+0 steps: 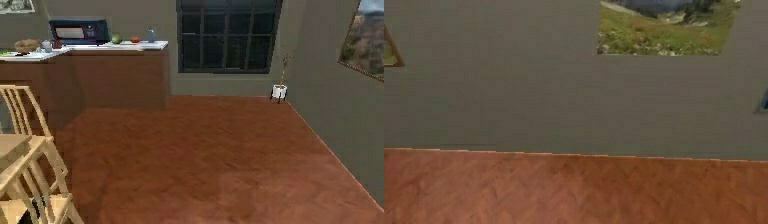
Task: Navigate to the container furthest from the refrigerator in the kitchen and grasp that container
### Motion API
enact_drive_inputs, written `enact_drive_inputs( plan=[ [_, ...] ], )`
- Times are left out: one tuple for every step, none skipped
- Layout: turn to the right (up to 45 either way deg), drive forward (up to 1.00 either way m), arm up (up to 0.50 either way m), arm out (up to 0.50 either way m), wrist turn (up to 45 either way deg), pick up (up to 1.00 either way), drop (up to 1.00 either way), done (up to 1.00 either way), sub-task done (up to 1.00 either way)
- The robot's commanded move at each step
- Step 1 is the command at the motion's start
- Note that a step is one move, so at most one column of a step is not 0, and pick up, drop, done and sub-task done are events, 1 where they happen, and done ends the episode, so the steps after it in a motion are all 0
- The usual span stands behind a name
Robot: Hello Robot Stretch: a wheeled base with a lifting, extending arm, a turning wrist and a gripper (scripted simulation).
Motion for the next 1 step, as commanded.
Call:
enact_drive_inputs(
  plan=[
    [0.0,0.90,0.00,0.00,0.0,0.00,0.00,0.00,0.00]
  ],
)
